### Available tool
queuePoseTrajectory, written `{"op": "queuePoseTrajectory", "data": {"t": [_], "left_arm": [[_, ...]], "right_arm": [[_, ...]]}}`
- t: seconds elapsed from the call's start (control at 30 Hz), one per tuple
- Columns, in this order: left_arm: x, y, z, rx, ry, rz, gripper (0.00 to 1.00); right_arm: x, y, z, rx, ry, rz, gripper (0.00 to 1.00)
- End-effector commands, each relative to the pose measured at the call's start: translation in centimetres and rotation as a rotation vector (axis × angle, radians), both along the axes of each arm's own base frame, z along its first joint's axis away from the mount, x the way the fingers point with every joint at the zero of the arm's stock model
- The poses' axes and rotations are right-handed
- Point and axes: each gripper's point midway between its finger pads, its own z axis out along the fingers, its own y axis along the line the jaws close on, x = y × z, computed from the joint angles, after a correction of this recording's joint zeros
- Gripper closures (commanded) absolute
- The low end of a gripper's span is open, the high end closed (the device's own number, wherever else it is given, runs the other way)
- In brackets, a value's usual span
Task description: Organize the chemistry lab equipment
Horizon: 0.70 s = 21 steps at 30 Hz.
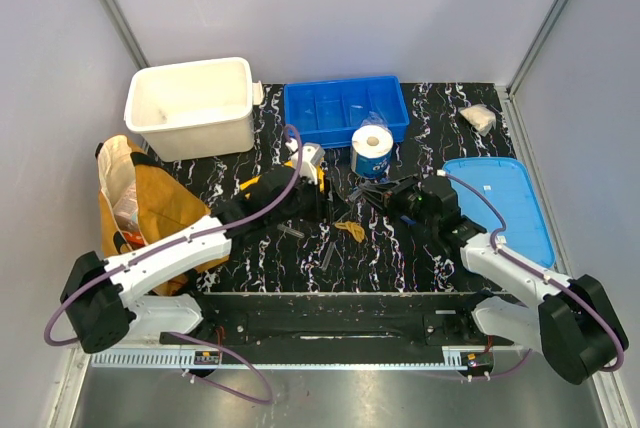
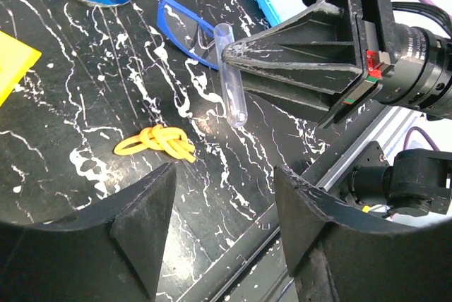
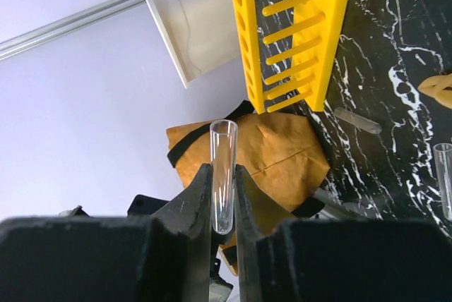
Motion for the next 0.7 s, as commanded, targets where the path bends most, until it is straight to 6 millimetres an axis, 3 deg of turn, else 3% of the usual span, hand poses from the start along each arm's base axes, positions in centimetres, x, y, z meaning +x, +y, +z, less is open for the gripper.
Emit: {"op": "queuePoseTrajectory", "data": {"t": [0.0,0.27,0.67], "left_arm": [[2.1,-2.2,5.6,-0.151,-0.140,0.039,0.40],[2.6,-3.8,5.3,-0.153,-0.170,0.036,0.43],[3.4,-4.7,4.6,-0.139,-0.173,0.055,0.56]], "right_arm": [[0.1,0.5,2.1,0.100,-0.037,-0.001,0.85],[0.0,0.2,2.9,0.149,-0.040,-0.021,0.85],[0.1,0.0,3.3,0.162,-0.046,-0.036,0.85]]}}
